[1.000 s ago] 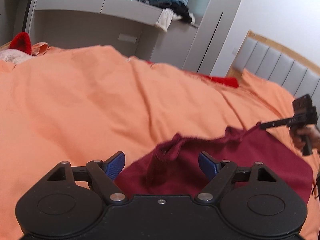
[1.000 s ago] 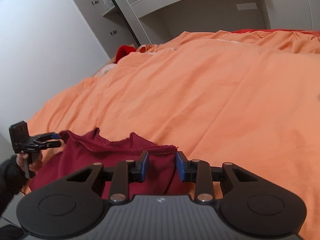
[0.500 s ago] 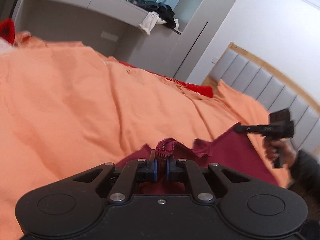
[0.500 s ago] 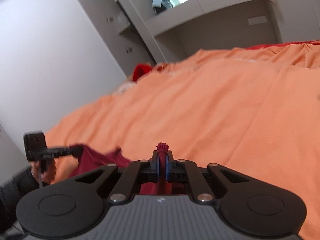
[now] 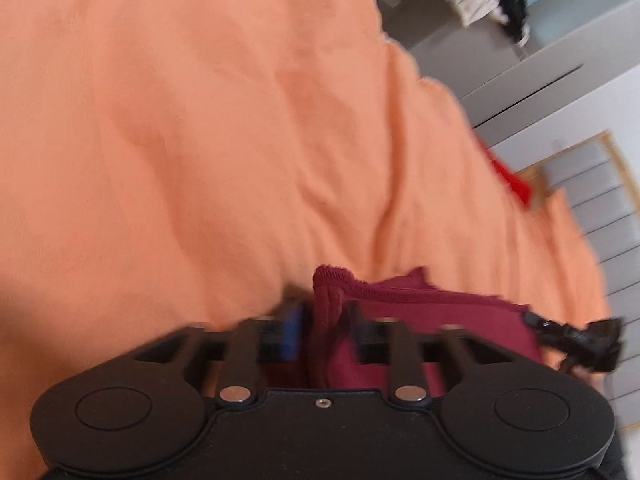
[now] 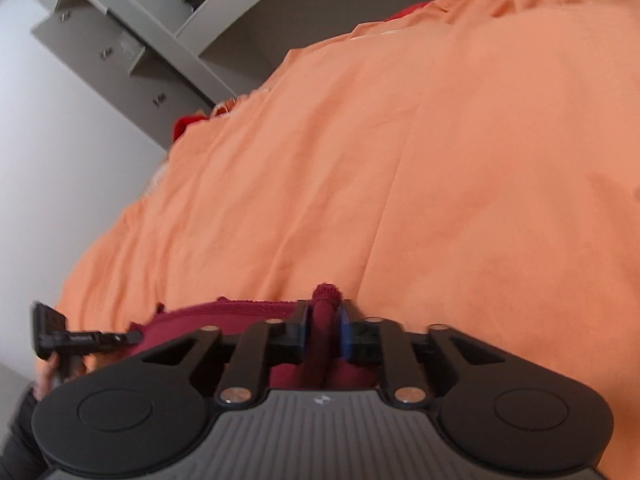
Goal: Fold small clothes
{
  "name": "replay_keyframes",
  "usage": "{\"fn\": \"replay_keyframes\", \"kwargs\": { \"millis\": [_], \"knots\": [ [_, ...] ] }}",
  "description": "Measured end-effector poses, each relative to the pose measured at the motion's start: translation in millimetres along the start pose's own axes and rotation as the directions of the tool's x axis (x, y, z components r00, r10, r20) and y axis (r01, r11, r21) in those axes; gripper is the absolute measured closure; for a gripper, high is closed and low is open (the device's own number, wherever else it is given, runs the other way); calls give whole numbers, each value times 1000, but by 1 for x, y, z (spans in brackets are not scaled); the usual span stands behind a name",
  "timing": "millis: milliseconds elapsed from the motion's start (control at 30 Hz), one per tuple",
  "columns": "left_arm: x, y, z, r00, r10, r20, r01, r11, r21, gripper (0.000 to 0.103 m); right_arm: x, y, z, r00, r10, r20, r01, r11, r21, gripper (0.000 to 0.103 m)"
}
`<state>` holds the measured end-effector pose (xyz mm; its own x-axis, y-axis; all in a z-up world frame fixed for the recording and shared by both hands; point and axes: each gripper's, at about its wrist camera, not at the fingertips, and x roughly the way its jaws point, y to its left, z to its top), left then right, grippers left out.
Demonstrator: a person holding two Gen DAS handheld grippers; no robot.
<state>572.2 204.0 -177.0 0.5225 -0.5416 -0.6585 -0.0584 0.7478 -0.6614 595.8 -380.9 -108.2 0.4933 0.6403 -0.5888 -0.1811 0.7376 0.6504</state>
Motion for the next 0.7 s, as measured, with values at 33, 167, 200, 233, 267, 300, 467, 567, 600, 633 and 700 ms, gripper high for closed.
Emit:
{"fn": "replay_keyframes", "kwargs": {
  "millis": [33, 167, 200, 233, 267, 300, 467, 567, 600, 633, 700],
  "knots": [
    [-11, -1, -3, 999, -39, 16, 39, 999, -2, 33, -12, 1, -2, 999, 16, 38, -16, 1000, -1, 60],
    [-75, -21, -26, 990, 8, 139, -22, 995, 99, 1, -77, 26, -21, 988, 21, 155, 2, 989, -147, 59],
    [-91, -29, -35, 987, 21, 159, -45, 987, 152, 1, -92, 35, -28, 986, 14, 165, 19, 981, -194, 55],
    [-106, -36, -45, 984, 25, 175, -60, 979, 196, 1, -108, 44, -38, 985, 23, 169, 18, 971, -239, 52],
    [-120, -44, -59, 982, 30, 187, -75, 968, 238, 1, -124, 53, -49, 985, 25, 173, 25, 960, -277, 51],
    [-131, -47, -73, 982, 28, 189, -80, 958, 274, 1, -139, 62, -61, 983, 16, 182, 42, 951, -307, 50],
    [-151, -72, -161, 978, -36, 206, -60, 894, 443, 7, -173, 106, -125, 985, -48, 166, 112, 907, -406, 43],
    [-143, -71, -193, 983, -55, 176, -27, 901, 434, 19, -169, 114, -155, 989, -41, 144, 92, 924, -371, 43],
    [-140, -66, -198, 984, -59, 167, -13, 915, 403, 21, -164, 115, -159, 988, -39, 148, 89, 935, -343, 43],
    [-138, -60, -200, 984, -76, 158, 13, 932, 363, 23, -163, 109, -161, 989, -35, 147, 78, 950, -303, 43],
    [-135, -49, -199, 981, -130, 142, 88, 960, 267, 23, -159, 100, -162, 991, -25, 128, 50, 980, -193, 45]
  ]
}}
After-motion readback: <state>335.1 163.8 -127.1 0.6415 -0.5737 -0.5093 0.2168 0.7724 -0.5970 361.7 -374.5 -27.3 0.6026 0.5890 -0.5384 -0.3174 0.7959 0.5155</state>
